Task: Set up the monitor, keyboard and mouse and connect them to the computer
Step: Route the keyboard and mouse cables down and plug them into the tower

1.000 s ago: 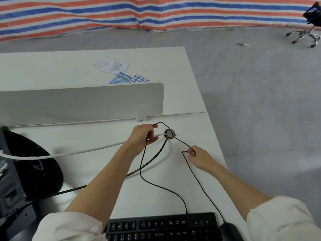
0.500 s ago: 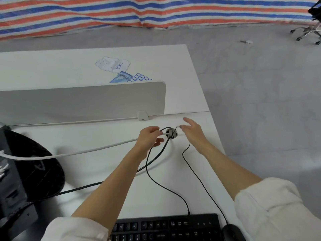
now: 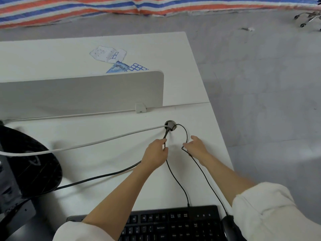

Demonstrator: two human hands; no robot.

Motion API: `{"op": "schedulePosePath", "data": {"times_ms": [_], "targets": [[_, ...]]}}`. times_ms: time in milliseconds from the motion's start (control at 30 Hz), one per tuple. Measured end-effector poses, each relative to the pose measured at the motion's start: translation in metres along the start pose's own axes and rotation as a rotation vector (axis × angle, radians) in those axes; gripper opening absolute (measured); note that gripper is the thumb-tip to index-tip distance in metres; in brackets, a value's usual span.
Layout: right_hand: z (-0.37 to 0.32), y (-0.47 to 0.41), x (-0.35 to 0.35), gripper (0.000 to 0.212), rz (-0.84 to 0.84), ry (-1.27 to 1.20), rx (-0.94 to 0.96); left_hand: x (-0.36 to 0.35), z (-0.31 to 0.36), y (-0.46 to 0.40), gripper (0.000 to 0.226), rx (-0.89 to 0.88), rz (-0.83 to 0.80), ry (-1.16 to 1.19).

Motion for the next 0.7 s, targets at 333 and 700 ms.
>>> {"op": "schedulePosePath", "data": {"times_ms": [333, 700], "targets": [[0.013, 0.035, -0.016, 0.048, 0.058, 0.920, 0.321, -0.022, -0.014, 0.019, 0.049, -0.118, 0.103, -0.360], [0.004, 0.075, -0.003, 0.055, -0.020, 0.757, 0.259, -0.012, -0.011, 0.071, 0.045, -0.132, 0.076, -0.208]]}}
Point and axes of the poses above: each hand's wrist, its own y-axis away from the middle knuckle, its own x-axis out of the back of the hand, z = x × y, the point moved 2 cm from there along -y, towards the middle knuckle, and after that the axes turned 5 degrees about y, right-handed, at the moved point
